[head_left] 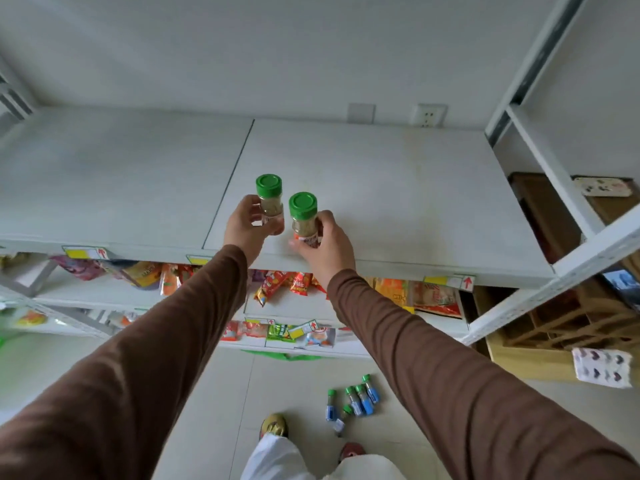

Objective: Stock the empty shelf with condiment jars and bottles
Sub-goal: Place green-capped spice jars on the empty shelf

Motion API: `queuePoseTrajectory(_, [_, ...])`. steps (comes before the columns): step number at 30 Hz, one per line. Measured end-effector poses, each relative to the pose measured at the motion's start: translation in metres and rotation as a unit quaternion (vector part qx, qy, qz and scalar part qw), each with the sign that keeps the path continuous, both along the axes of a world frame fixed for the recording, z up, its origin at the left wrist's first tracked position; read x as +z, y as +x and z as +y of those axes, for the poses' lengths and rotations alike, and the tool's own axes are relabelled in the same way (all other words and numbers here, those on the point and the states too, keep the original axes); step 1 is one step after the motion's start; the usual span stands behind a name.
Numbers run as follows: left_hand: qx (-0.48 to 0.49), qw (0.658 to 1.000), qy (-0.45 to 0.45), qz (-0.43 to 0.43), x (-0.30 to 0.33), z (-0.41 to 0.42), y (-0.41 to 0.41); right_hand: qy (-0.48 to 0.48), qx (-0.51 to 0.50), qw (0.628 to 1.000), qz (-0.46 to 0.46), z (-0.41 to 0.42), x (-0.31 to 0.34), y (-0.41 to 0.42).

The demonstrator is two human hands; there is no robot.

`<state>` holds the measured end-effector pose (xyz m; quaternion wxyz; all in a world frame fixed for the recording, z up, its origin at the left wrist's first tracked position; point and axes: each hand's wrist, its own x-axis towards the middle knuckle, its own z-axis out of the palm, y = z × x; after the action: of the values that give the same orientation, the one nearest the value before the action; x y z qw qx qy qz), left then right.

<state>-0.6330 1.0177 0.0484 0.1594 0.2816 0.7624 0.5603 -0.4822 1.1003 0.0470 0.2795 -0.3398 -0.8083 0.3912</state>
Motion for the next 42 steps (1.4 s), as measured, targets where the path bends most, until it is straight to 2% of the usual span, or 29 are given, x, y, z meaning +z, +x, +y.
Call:
queuePoseTrajectory(14, [-0.083, 0.996, -0.036, -0.003, -0.017, 0.066, -0.122, -0.025, -0.076, 0.997, -0.002, 0.012, -0.027, -0.114])
queuePoseTrajectory(42, [-0.147, 0.983, -0.080, 0.069, -0.009, 0.186, -0.223, -0.046, -0.115, 0.992, -0.032, 0.106, -0.032, -0.226])
